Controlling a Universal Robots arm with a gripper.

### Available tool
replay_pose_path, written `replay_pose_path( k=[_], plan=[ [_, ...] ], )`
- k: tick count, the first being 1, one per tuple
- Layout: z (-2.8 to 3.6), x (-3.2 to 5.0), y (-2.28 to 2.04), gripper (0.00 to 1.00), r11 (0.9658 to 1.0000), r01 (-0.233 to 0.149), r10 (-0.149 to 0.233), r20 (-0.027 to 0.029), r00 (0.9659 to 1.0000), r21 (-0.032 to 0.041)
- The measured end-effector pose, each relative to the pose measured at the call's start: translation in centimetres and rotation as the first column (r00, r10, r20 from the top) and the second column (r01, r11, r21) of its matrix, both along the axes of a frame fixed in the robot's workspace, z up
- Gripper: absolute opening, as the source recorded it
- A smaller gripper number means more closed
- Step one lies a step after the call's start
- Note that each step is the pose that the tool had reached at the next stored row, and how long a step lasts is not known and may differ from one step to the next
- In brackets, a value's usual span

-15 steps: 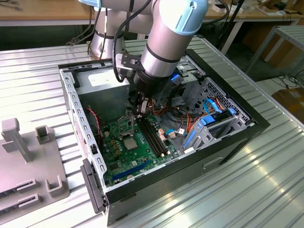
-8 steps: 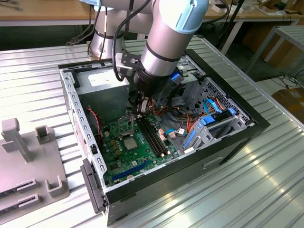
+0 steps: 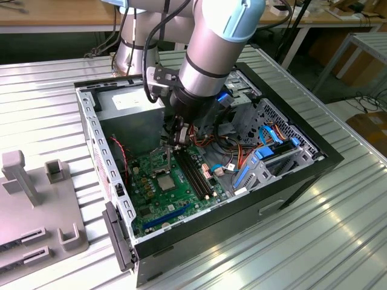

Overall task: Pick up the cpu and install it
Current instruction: 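Close the cpu cover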

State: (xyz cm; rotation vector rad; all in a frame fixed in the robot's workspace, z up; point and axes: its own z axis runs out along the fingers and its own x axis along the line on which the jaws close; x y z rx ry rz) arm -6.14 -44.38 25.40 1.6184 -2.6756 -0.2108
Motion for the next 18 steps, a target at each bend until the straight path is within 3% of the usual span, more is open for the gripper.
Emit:
replay_pose_path(
  k=[18],
  plan=[
    [0.30,-0.09,0.00,0.11,1.0000,-0.002,0.002,0.0000,1.0000,-0.0076]
  ],
)
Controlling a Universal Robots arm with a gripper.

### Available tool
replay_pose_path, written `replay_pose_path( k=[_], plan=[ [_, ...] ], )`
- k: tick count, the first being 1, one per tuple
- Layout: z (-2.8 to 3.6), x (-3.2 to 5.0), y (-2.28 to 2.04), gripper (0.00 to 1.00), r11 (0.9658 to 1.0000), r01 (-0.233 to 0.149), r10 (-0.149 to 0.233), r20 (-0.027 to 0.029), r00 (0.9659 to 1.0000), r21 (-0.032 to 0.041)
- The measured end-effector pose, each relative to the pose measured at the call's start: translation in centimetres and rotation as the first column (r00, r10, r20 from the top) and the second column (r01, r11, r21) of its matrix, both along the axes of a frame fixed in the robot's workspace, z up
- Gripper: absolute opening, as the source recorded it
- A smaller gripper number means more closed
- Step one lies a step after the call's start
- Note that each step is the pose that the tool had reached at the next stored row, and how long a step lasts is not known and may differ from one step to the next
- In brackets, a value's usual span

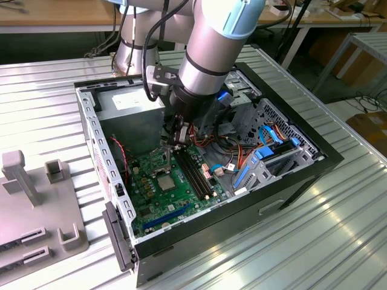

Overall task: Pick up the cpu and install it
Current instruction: 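Close the cpu cover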

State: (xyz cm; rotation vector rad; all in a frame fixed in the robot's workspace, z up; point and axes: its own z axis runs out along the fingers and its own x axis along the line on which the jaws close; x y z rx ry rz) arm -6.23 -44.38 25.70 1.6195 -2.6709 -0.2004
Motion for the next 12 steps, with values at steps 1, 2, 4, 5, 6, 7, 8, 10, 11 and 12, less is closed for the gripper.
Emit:
replay_pose_path(
  k=[1,2,4,5,6,7,8,10,11,12],
  plan=[
    [0.01,-0.01,0.00,0.11,1.0000,0.000,0.000,0.0000,1.0000,-0.0002],
    [0.02,-0.02,0.00,0.11,1.0000,0.000,0.000,0.0000,1.0000,-0.0004],
    [0.04,-0.04,-0.01,0.11,1.0000,-0.001,0.001,0.0000,1.0000,-0.0010],
    [0.04,-0.06,-0.01,0.11,1.0000,-0.001,0.001,0.0000,1.0000,-0.0013],
    [0.06,-0.08,-0.02,0.11,1.0000,-0.001,0.001,-0.0001,1.0000,-0.0019],
    [0.06,-0.09,-0.04,0.11,1.0000,-0.001,0.001,-0.0001,1.0000,-0.0023],
    [0.06,-0.11,-0.06,0.11,1.0000,-0.001,0.001,-0.0001,1.0000,-0.0027],
    [0.06,-0.14,-0.11,0.11,1.0000,-0.001,0.001,0.0000,1.0000,-0.0034],
    [0.06,-0.16,-0.14,0.11,1.0000,-0.002,0.002,0.0000,1.0000,-0.0037],
    [0.06,-0.20,-0.20,0.11,1.0000,-0.002,0.002,0.0000,1.0000,-0.0046]
  ],
)
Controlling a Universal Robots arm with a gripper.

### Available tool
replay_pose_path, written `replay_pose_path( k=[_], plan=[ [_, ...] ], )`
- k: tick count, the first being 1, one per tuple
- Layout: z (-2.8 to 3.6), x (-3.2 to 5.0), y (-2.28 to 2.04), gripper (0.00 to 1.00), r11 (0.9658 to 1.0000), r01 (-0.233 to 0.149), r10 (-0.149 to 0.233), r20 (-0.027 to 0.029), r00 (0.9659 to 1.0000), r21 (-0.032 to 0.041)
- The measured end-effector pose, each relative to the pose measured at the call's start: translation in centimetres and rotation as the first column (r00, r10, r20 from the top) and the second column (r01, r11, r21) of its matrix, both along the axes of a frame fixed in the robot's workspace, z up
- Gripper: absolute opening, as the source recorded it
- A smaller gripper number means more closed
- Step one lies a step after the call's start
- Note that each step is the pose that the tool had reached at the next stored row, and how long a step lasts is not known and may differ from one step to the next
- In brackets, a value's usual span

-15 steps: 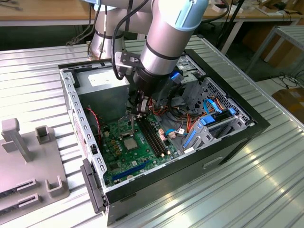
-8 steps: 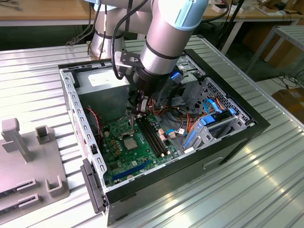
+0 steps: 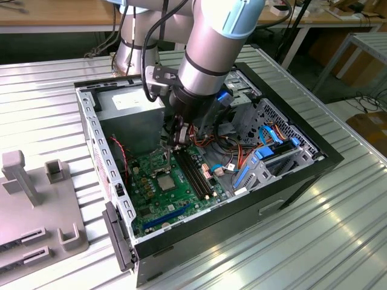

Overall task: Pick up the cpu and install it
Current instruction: 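Close the cpu cover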

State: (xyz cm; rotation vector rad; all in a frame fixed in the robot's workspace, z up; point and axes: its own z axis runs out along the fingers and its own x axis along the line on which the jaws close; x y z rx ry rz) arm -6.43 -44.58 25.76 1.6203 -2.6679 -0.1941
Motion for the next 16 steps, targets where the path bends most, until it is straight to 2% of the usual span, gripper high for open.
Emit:
replay_pose_path(
  k=[16],
  plan=[
    [0.00,-0.12,-0.63,0.11,1.0000,-0.001,0.001,0.0000,1.0000,-0.0015]
  ],
)
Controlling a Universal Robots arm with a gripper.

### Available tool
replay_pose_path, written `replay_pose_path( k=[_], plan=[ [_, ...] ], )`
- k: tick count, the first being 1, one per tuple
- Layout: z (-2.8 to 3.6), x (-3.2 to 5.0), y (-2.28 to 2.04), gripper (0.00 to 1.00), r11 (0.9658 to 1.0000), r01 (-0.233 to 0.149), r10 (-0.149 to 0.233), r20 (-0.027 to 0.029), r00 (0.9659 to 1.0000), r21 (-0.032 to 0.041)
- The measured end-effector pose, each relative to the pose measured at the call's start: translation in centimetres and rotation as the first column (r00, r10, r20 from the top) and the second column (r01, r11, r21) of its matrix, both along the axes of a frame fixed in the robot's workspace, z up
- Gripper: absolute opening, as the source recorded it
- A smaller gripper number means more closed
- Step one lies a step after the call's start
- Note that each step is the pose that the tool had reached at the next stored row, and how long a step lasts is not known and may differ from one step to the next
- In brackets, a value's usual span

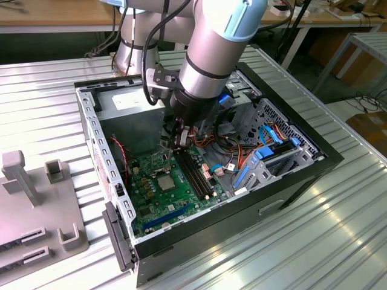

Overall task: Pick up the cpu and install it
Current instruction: 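Close the cpu cover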

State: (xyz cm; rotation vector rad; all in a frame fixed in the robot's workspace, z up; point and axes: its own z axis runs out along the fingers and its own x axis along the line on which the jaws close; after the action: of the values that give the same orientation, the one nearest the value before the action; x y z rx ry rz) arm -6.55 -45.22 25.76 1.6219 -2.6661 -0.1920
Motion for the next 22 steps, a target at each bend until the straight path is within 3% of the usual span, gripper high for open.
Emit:
replay_pose_path(
  k=[22],
  plan=[
    [0.00,0.00,-0.77,0.11,1.0000,0.000,0.000,0.0000,1.0000,0.0000]
  ],
)
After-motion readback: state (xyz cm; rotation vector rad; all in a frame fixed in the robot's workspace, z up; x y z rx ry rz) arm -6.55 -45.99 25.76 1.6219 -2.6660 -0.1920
